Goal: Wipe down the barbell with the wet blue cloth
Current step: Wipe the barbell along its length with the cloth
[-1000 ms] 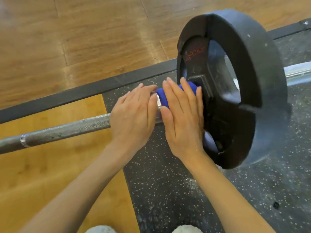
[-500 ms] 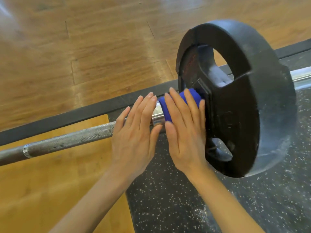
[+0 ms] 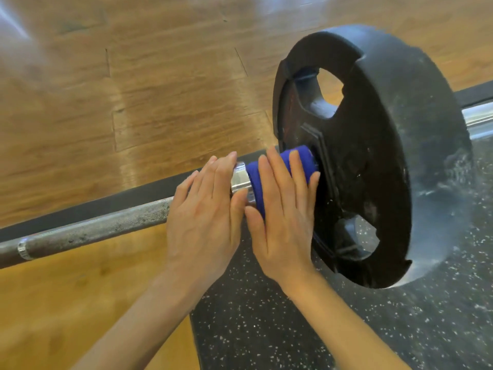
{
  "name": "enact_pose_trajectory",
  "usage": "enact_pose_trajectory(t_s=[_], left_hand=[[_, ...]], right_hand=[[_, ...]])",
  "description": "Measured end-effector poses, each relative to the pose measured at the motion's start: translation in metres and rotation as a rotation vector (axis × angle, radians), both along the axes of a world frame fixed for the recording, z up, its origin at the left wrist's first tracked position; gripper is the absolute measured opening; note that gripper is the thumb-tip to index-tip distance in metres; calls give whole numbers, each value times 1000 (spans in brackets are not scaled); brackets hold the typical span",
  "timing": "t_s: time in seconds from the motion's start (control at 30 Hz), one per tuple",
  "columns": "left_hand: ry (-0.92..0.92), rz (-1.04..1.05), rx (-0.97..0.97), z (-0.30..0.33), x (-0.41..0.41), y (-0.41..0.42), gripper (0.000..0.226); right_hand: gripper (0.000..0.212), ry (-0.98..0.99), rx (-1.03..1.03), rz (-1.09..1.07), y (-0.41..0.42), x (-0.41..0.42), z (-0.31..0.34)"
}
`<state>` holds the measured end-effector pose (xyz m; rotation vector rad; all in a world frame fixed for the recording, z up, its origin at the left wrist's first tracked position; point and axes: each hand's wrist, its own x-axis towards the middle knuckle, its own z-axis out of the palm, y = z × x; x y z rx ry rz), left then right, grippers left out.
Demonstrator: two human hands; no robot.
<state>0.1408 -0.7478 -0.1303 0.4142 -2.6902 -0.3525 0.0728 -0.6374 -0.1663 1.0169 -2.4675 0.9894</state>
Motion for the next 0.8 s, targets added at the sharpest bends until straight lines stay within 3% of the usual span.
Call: enact_pose_trajectory(t_s=[0.1, 0.3, 0.43, 0.63, 0.8], left_hand=[[-29, 3, 43, 4, -7, -6, 52], [-33, 18, 74, 8, -16, -17, 46], [-41, 38, 86, 9, -23, -21, 46], [-16, 23, 90, 11, -38, -30, 54], [-46, 90, 132, 14, -44, -34, 54]], right_hand=[[63, 2, -42, 12, -17, -24, 18], [48, 18, -57, 30, -3, -12, -12], [53, 29, -109, 15, -27, -41, 14], [52, 47, -47, 3, -14, -18, -19], [64, 40, -53, -9, -43, -49, 23]])
